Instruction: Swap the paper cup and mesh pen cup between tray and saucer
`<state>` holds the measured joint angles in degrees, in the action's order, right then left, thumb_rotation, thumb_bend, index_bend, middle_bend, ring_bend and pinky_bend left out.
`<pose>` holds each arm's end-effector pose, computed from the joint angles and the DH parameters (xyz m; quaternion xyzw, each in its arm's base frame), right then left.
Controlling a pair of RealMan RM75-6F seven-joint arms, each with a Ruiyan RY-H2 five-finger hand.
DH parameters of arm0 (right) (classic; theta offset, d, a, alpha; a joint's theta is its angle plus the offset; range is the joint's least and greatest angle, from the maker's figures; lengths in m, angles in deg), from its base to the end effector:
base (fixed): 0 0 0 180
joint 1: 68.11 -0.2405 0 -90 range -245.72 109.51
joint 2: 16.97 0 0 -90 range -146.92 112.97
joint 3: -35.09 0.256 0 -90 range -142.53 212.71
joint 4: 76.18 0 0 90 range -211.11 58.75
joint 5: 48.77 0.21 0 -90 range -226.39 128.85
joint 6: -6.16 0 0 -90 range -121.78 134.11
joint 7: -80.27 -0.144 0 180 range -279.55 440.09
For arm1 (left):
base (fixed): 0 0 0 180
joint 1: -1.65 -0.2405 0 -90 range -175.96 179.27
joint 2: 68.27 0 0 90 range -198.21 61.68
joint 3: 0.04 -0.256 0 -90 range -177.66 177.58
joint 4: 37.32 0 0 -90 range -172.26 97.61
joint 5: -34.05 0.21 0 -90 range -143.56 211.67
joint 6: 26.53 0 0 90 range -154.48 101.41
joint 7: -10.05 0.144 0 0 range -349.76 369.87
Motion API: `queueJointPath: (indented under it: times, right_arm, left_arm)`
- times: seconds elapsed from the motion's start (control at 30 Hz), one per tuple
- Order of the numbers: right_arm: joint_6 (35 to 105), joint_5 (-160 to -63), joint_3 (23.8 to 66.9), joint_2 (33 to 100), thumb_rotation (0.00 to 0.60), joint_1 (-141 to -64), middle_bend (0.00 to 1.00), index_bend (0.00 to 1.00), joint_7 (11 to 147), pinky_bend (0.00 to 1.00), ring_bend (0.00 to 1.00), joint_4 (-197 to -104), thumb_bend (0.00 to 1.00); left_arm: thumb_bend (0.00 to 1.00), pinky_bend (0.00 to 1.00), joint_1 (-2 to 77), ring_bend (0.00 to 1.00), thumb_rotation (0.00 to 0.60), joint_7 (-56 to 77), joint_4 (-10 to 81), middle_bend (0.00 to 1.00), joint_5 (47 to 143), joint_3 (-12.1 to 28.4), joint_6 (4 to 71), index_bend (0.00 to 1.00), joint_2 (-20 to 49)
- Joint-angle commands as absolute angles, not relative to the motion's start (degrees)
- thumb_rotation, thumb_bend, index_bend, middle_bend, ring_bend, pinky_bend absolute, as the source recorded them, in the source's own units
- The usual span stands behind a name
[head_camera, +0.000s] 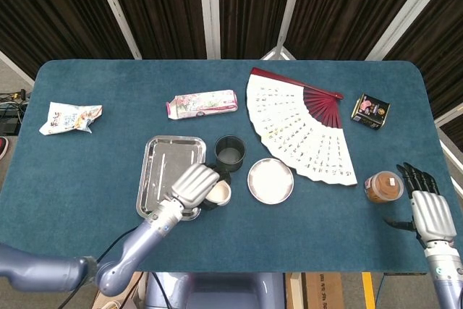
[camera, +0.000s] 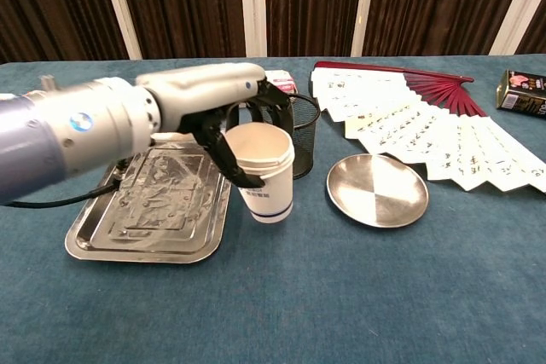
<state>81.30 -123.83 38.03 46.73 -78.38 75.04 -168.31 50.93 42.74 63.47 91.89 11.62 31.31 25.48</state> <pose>-0.3282 -0.2089 0.1498 0.5632 -0.4767 0.3609 0.5704 -0.0402 0.2927 -0.0431 -0.7778 -0.3614 -0.4129 0.3064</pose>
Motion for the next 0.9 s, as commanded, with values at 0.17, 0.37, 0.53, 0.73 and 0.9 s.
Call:
queueJointPath:
  times: [0.17, 0.37, 0.53, 0.73, 0.9]
  right_arm:
    - [81.23, -124.09, 38.39, 46.53, 0.6, -78.08, 0.0, 0.0, 74.32, 0.0, 0.0, -168.11, 0.0]
    - [81.37, -123.82, 39.0, 46.35, 0.6, -77.66, 0.0, 0.0, 73.58, 0.0, 0.0, -167.9, 0.0]
    - [82.08, -123.46, 39.59, 46.45, 0.6, -77.26, 0.0, 0.0, 74.25, 0.0, 0.0, -167.59, 0.0]
    - [82.65, -123.89, 39.84, 46.19, 0.6, -76.81, 0.0, 0.0, 74.11, 0.0, 0.0, -168.09, 0.0]
    - [82.8, -123.75, 40.07, 46.07, 0.6, -76.53, 0.0, 0.0, 74.23, 0.0, 0.0, -168.18, 0.0]
  left_arm:
    - [0.21, 0.39, 53.48, 0.18, 0.6, 42.64, 54.89, 0.19, 91.14, 10.92, 29.65, 0.34, 31.39]
    - [0.02, 0.25, 55.43, 0.02, 0.6, 48.76, 57.24, 0.0, 84.34, 11.11, 29.13, 0.22, 31.02]
    - [0.0, 0.22, 56.15, 0.0, 0.6, 49.51, 61.58, 0.0, 82.93, 11.49, 29.44, 0.2, 29.62]
    - [0.0, 0.27, 55.36, 0.04, 0.6, 48.03, 65.21, 0.02, 85.65, 11.1, 31.66, 0.2, 28.24]
    - [0.0, 0.27, 54.37, 0.04, 0.6, 43.77, 65.6, 0.03, 89.92, 12.56, 33.73, 0.21, 27.83]
